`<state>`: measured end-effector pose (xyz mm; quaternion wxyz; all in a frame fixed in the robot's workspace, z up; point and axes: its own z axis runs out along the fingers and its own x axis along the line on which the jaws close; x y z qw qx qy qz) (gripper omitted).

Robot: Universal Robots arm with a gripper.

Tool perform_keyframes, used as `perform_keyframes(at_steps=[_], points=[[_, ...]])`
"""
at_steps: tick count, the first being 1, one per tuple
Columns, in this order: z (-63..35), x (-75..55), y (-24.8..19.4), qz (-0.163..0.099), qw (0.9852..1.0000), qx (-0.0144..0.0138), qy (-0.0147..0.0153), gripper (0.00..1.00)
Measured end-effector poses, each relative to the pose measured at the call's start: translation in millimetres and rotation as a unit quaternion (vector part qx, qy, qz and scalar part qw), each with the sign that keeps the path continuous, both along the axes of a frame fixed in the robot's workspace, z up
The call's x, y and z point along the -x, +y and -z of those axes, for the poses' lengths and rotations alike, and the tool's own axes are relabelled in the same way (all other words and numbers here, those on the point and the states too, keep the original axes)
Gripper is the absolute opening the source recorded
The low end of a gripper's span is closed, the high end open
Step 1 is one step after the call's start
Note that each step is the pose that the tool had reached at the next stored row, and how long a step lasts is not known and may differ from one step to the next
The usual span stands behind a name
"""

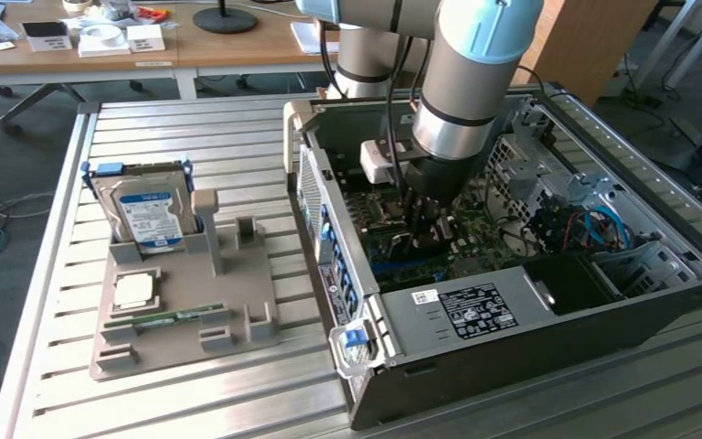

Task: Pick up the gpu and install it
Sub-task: 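Insert the gpu into the slot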

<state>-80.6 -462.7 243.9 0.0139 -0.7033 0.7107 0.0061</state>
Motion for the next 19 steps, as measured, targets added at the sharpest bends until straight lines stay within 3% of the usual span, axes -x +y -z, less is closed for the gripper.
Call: perform_keyframes(at_steps=[19], points=[[3.4, 4.3, 0.0, 0.0, 1.0, 0.0001, 0.0, 0.27]])
